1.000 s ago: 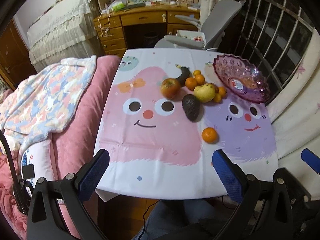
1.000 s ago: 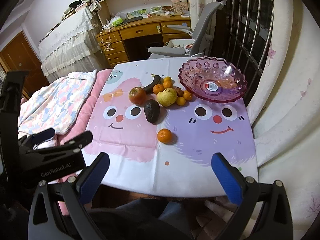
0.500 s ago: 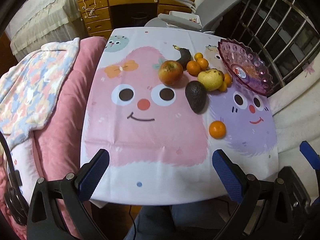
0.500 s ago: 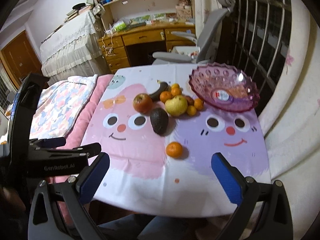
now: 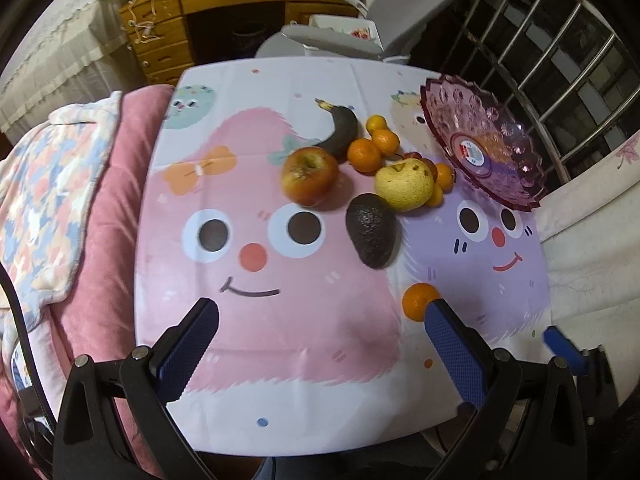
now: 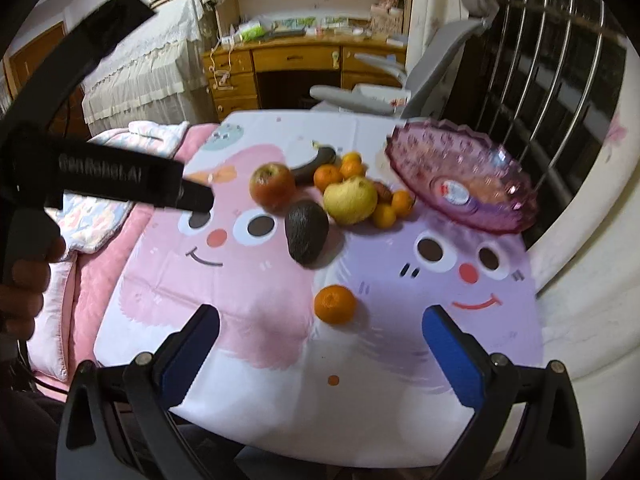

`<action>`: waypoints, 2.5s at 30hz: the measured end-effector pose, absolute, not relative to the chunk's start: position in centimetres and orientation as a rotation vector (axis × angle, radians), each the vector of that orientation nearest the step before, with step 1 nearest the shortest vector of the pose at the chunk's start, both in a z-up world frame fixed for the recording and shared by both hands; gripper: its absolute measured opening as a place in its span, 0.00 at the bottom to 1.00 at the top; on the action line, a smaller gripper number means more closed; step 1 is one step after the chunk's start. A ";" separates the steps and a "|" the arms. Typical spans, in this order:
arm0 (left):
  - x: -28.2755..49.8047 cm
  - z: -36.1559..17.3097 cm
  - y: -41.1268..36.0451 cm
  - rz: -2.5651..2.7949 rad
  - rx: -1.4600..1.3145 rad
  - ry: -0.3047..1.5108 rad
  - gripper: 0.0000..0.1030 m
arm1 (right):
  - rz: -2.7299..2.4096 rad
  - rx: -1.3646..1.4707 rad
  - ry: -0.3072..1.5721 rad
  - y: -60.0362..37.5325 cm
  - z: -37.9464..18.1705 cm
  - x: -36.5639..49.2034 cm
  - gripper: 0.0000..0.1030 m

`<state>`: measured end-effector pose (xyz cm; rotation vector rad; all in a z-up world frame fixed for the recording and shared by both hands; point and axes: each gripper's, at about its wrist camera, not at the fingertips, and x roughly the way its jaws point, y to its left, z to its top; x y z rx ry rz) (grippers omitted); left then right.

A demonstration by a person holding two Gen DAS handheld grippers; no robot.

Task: Organize fruits
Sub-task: 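Grasp the dark avocado with the left tool while the right tool grasps a tangerine, then carry the avocado with the left tool while the right tool carries the tangerine to the pink bowl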

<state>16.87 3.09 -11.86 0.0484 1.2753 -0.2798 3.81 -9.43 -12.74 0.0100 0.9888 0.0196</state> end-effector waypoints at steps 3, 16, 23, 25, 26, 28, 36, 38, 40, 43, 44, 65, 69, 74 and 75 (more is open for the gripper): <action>18.1 -13.5 1.7 -0.293 0.060 1.311 0.99 | 0.038 0.018 1.050 -10.0 -14.9 5.1 0.92; 24.0 -20.8 -4.0 -0.353 0.096 1.415 0.99 | 0.220 -0.032 1.251 -10.2 -22.6 9.3 0.72; 25.9 -23.8 -5.7 -0.346 0.087 1.458 0.96 | 0.261 -0.031 1.295 -11.4 -24.1 10.9 0.59; 26.3 -24.5 -5.9 -0.341 0.090 1.467 0.93 | 0.277 -0.026 1.308 -11.5 -24.5 11.2 0.56; 26.5 -24.7 -5.9 -0.340 0.089 1.470 0.93 | 0.281 -0.025 1.310 -11.5 -24.6 11.3 0.55; 26.7 -25.1 -6.1 -0.344 0.087 1.481 0.86 | 0.289 -0.026 1.310 -11.6 -24.8 11.7 0.54; 27.4 -26.4 -6.4 -0.348 0.091 1.503 0.65 | 0.280 -0.039 1.293 -12.1 -25.3 12.9 0.46; 27.4 -26.6 -6.3 -0.374 0.064 1.512 0.56 | 0.282 -0.029 1.292 -12.2 -25.4 13.1 0.45; 27.4 -26.6 -6.3 -0.371 0.073 1.507 0.56 | 0.282 -0.024 1.292 -12.0 -25.5 13.2 0.45; 27.0 -26.6 -6.4 -0.370 0.070 1.508 0.55 | 0.275 -0.002 1.299 -12.6 -25.1 13.2 0.44; 26.9 -26.5 -6.3 -0.371 0.066 1.511 0.55 | 0.272 0.004 1.300 -12.5 -25.1 13.1 0.43; 19.2 -16.2 -2.0 -0.509 0.030 1.301 0.55 | 0.051 0.269 1.296 -15.2 -22.4 7.8 0.43; 18.0 -14.2 -1.6 -0.533 0.016 1.273 0.55 | 0.001 0.292 1.253 -17.0 -20.4 7.3 0.43; 17.1 -11.9 -2.0 -0.567 0.009 1.244 0.55 | -0.054 0.309 1.210 -19.8 -17.6 7.2 0.43; 17.1 -11.6 -2.3 -0.570 0.008 1.239 0.55 | -0.061 0.308 1.203 -19.9 -17.5 7.2 0.43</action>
